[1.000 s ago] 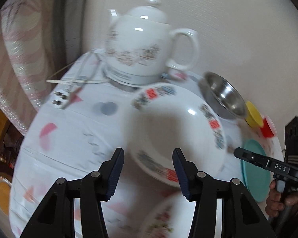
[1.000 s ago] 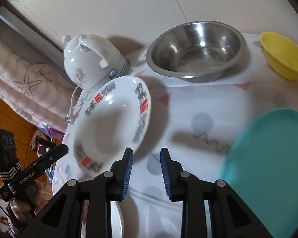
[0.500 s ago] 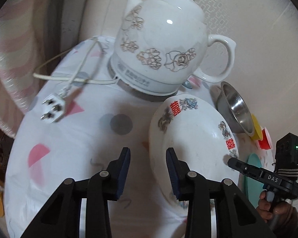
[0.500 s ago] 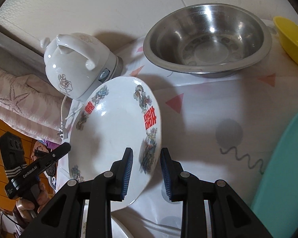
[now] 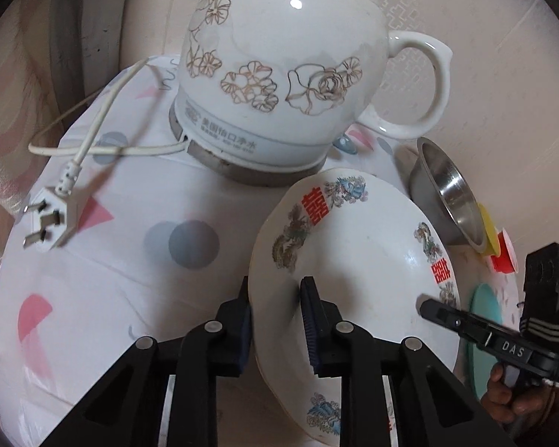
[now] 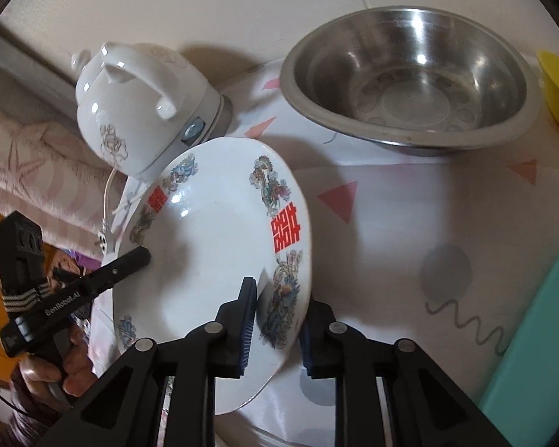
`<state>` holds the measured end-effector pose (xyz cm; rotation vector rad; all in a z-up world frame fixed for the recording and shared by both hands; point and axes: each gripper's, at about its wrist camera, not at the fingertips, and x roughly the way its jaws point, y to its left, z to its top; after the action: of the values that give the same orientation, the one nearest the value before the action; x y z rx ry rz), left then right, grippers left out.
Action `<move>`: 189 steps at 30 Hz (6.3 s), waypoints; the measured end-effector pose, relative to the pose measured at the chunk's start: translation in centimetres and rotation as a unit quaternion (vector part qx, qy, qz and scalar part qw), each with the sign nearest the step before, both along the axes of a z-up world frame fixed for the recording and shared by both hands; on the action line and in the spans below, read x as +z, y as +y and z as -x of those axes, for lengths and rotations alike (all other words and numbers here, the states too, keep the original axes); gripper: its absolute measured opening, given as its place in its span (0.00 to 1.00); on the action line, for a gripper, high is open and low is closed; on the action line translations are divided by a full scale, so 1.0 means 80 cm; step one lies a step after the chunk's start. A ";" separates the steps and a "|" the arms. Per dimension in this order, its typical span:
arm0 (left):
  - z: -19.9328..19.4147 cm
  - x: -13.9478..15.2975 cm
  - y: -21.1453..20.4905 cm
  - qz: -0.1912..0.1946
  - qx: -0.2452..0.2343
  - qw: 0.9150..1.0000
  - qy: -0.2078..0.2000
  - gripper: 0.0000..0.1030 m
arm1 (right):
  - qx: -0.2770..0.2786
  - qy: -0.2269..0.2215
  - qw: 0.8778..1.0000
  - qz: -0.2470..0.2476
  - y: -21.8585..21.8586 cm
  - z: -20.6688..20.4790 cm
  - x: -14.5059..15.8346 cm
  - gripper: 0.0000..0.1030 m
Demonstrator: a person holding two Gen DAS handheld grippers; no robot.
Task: Organize plates and bowls
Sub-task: 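Lift the red-character plate with the left gripper and carry it over the teal plate, then lower the red-character plate onto the teal plate and open the left gripper, then move the left gripper to the pink-rose white plate and grasp its rim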
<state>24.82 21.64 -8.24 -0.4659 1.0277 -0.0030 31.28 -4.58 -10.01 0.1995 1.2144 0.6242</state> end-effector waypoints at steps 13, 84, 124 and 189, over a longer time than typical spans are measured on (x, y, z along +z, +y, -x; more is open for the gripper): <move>0.013 0.008 -0.022 -0.019 -0.015 1.000 -0.003 0.23 | 0.018 -0.012 0.999 0.024 -0.003 -0.001 0.009 0.23; 0.012 0.023 -0.397 -0.061 -0.203 0.977 -0.035 0.28 | -0.088 -0.080 0.990 0.080 -0.344 0.061 0.031 0.26; 0.023 0.016 -0.394 -0.074 -0.190 0.979 -0.014 0.29 | -0.105 -0.077 0.988 0.089 -0.365 0.059 0.055 0.33; 0.104 0.057 -0.289 -0.078 -0.001 0.996 -0.050 0.32 | 0.070 -0.117 0.990 0.044 -0.231 0.088 0.045 0.29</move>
<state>16.49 -1.45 -3.69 -0.3188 0.9219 0.0510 24.23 -23.07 -6.38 -0.0336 1.0307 0.6939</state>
